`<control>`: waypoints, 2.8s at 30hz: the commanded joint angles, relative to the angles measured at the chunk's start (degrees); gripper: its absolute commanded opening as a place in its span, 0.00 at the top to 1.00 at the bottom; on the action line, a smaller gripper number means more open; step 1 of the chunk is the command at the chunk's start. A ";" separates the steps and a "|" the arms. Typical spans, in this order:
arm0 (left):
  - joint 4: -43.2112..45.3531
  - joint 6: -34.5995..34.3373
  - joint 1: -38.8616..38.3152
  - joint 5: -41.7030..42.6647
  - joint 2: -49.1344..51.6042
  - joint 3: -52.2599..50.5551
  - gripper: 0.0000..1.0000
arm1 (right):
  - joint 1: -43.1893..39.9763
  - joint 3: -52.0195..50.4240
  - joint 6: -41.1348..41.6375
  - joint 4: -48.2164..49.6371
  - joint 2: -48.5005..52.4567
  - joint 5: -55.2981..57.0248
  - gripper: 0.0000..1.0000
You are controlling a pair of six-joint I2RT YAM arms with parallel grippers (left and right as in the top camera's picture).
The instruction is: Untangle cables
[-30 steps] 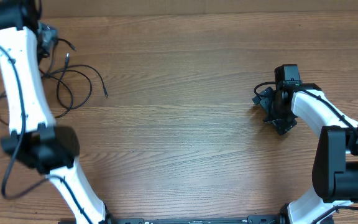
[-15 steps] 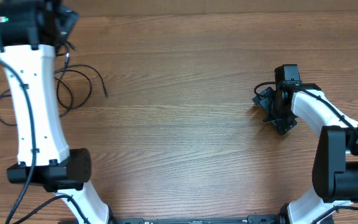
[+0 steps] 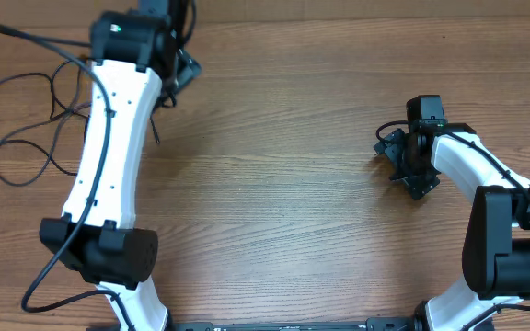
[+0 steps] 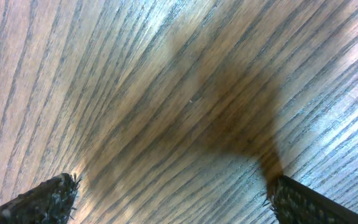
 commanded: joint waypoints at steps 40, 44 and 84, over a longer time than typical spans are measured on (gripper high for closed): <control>72.08 13.35 -8.52 -0.28 -26.10 -62.93 0.01 | -0.26 -2.16 0.02 2.60 2.67 -1.05 0.00; 81.44 13.33 -8.52 -0.15 -27.80 -69.48 0.01 | -0.26 -2.16 0.02 2.60 2.67 -1.05 0.00; 125.44 12.74 -4.13 -6.38 -54.66 -122.55 0.00 | -0.26 -2.16 0.02 2.60 2.67 -1.05 0.00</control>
